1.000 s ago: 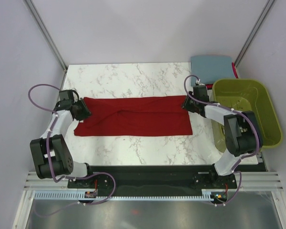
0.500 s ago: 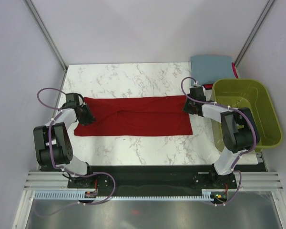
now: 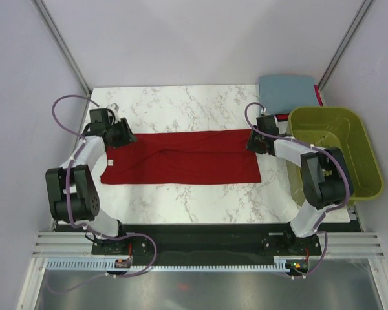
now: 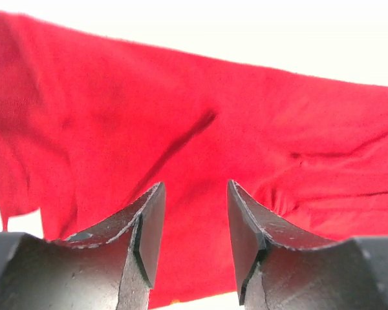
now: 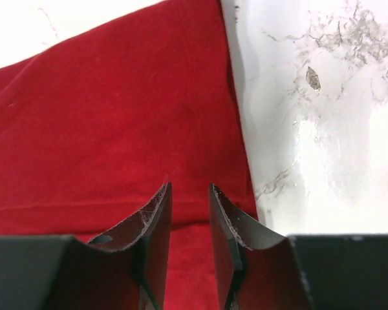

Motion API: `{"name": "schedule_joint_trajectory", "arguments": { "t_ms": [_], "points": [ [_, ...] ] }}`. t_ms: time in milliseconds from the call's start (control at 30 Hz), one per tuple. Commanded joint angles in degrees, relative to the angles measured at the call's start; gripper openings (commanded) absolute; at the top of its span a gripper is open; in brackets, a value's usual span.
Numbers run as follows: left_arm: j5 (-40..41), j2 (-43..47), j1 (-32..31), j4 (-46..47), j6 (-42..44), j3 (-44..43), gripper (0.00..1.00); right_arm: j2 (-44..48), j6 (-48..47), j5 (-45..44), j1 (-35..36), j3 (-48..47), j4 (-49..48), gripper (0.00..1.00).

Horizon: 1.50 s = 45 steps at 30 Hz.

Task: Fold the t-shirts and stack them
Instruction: Fold the tshirt

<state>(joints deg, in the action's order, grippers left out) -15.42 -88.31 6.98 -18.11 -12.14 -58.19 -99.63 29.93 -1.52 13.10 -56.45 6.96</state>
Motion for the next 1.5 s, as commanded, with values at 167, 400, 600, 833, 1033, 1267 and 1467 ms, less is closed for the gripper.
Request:
{"name": "schedule_joint_trajectory", "arguments": {
  "t_ms": [167, 400, 600, 833, 1033, 1267, 1467],
  "points": [
    [-4.3, -10.1, -3.6, 2.1, 6.9, -9.3, 0.51, 7.2, -1.2, 1.4, 0.4, -2.6, 1.7, 0.38],
    [-2.1, -15.8, -8.0, 2.4, 8.3, -12.4, 0.53, 9.0, -0.9, 1.4, 0.4, -4.3, 2.7, 0.39],
    [4.2, -17.2, -10.4, 1.8, 9.4, -11.9, 0.53, 9.9, -1.1, 1.4, 0.4, -5.0, 3.6, 0.39],
    [9.7, -14.5, -10.9, 2.7, 8.9, -11.4, 0.54, 9.7, -1.0, 1.4, 0.5, -5.4, 3.8, 0.4],
    [13.3, -13.8, -10.9, 3.3, 9.2, -11.3, 0.54, 9.3, -1.0, 1.3, 0.5, -5.6, 3.8, 0.4],
    [8.7, -15.6, -10.9, 3.9, 7.8, -10.3, 0.48, 9.1, -1.0, 1.4, 0.4, -5.9, 3.8, 0.4],
    [8.2, -14.3, -10.9, 2.4, 8.0, -9.4, 0.38, 10.9, -1.3, 1.3, 0.5, -5.7, 4.5, 0.41]
  ]
}}
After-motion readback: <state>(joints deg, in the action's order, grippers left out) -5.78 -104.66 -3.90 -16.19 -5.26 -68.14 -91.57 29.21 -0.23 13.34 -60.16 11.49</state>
